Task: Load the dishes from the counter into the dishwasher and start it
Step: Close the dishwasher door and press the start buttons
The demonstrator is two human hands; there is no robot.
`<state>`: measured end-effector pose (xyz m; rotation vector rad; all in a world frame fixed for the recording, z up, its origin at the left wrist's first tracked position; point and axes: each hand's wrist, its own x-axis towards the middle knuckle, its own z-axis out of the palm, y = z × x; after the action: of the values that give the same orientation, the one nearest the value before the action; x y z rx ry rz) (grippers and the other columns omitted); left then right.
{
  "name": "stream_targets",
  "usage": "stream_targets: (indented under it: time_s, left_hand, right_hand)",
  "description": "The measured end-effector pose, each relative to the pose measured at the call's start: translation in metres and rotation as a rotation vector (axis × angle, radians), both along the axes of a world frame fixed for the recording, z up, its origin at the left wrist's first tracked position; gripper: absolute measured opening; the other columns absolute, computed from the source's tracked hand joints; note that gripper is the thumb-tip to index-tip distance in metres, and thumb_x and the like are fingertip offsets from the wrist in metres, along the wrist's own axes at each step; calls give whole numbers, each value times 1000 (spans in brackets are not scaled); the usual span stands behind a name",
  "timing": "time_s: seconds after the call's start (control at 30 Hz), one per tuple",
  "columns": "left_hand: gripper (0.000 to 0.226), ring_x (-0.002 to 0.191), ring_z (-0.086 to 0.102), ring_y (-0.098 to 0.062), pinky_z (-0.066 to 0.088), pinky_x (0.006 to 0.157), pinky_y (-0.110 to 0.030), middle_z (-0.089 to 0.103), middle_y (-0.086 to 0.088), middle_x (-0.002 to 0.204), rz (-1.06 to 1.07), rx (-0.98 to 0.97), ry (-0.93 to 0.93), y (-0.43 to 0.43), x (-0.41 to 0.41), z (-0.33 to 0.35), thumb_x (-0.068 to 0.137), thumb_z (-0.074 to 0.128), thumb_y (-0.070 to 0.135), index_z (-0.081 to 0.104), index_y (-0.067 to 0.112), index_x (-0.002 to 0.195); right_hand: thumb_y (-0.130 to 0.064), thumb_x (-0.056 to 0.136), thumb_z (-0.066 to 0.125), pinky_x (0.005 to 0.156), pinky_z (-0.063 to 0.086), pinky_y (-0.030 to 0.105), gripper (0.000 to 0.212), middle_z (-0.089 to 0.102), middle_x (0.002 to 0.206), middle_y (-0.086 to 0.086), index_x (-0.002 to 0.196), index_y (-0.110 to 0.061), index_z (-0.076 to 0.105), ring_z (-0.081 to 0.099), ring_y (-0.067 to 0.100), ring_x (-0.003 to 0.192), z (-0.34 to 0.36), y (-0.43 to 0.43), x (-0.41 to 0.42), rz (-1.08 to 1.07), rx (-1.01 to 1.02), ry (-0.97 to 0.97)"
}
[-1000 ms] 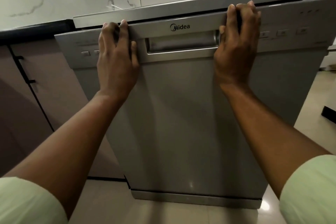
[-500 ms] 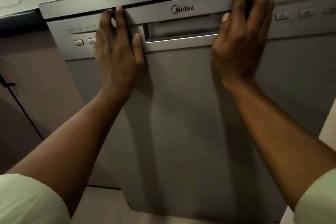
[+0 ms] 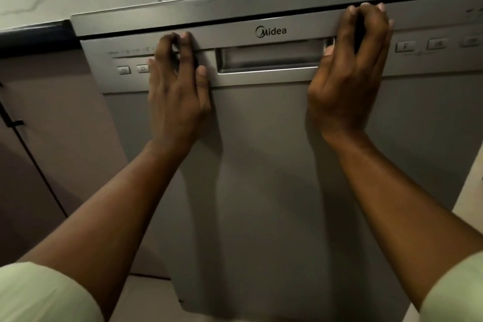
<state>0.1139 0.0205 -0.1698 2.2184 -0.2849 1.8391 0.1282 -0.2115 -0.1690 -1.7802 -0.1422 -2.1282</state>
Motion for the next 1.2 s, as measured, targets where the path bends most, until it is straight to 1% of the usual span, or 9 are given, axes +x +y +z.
stream_targets:
  time_s: [0.17, 0.33, 0.4, 0.5, 0.6, 0.73, 0.83, 1.03, 1.2]
  left_hand:
    - [69, 140, 30, -35, 40, 110, -49, 25, -22, 155, -7, 4, 220, 21, -22, -33, 98, 54, 34, 27, 6, 154]
    - [99, 142, 26, -32, 33, 112, -43, 14, -13, 157, -47, -415, 475, 49, -38, -50, 86, 73, 43, 8, 21, 158]
    - [107, 141, 27, -33, 32, 114, -44, 15, -13, 157, -56, -430, 519, 58, -39, -47, 82, 78, 41, 5, 23, 158]
    - [109, 141, 26, -34, 29, 114, -46, 14, -13, 157, -37, -368, 535, 66, -43, -38, 80, 81, 32, 6, 25, 158]
    - [112, 135, 36, -33, 38, 106, -45, 21, -11, 155, 5, -317, 553, 72, -45, -28, 80, 81, 31, 1, 29, 158]
    - [114, 127, 46, -36, 43, 98, -44, 25, -14, 154, 4, -341, 569, 71, -43, -22, 80, 82, 29, -1, 32, 158]
    - [112, 129, 45, -36, 42, 99, -42, 22, -17, 155, 0, -367, 565, 70, -40, -23, 80, 82, 26, 2, 35, 158]
    - [109, 121, 49, -34, 40, 87, -33, 27, -15, 148, 17, -356, 575, 74, -40, -22, 80, 82, 30, 6, 36, 158]
    - [110, 116, 51, -32, 40, 84, -33, 30, -14, 143, 45, -371, 584, 72, -40, -20, 80, 82, 29, 5, 36, 158]
  right_hand:
    - [-12, 101, 42, 121, 16, 49, 47, 35, 151, 27, 144, 5, 40, 29, 43, 142, -35, 29, -7, 48, -150, 139]
    - [-9, 98, 49, 122, 12, 48, 54, 30, 154, 24, 147, 5, 34, 24, 39, 145, -62, 68, -5, 56, -397, 236]
    - [-5, 93, 55, 122, 10, 46, 60, 29, 155, 24, 148, 5, 33, 22, 38, 146, -60, 78, -3, 58, -476, 252]
    - [-2, 88, 57, 122, 6, 45, 65, 27, 156, 24, 147, 5, 32, 20, 37, 147, -56, 94, -3, 50, -649, 281]
    - [-6, 89, 59, 123, 1, 42, 65, 25, 157, 23, 147, 4, 31, 18, 36, 148, -54, 112, -3, 29, -754, 317]
    - [-4, 92, 44, 120, 14, 43, 53, 32, 155, 21, 144, 3, 40, 29, 34, 145, -46, 131, -7, 21, -886, 318]
    - [-7, 93, 28, 120, 18, 43, 53, 33, 154, 20, 143, 3, 43, 30, 34, 144, -41, 140, -8, 40, -930, 353]
    - [-8, 91, 25, 118, 23, 44, 54, 41, 149, 21, 138, 3, 50, 37, 34, 141, -39, 149, -6, 55, -982, 347]
    - [-8, 90, 23, 118, 20, 46, 56, 40, 150, 21, 139, 2, 49, 37, 34, 141, -40, 151, -7, 85, -974, 365]
